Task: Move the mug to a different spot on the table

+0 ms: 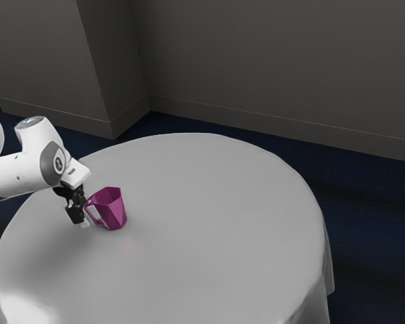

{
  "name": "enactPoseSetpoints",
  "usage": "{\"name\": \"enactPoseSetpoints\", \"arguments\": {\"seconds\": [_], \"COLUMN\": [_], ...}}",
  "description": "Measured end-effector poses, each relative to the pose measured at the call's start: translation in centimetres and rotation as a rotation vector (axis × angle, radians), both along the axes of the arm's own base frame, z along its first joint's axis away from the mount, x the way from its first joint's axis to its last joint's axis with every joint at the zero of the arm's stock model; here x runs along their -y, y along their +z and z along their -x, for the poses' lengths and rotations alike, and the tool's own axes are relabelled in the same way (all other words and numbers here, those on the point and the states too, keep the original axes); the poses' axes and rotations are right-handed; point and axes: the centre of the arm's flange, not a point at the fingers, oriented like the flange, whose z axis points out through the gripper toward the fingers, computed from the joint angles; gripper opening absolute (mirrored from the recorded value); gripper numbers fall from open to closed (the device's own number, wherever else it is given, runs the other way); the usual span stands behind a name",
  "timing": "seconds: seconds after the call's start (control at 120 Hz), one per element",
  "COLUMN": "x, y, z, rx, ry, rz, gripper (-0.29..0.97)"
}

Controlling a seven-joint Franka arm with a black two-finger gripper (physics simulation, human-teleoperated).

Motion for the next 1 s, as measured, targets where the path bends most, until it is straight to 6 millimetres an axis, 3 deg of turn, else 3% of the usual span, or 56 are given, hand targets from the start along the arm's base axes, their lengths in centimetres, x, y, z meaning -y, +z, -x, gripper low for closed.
{"name": "enactPoseSetpoints", "arguments": {"seconds": [0.35, 0.625, 0.75, 1.0], "x": [0.7, 2.0, 3.8, 6.3], "y": [0.1, 1.1, 3.0, 3.6], "z": [-0.5, -1.7, -2.4, -3.1], "rx": [0.009, 0.055, 0.131, 0.216], "ry": [-0.023, -0.023, 0.012, 0.127], "rz": [-0.001, 0.010, 0.053, 0.153], "gripper": [0.12, 0.06, 0.03, -0.02]}}
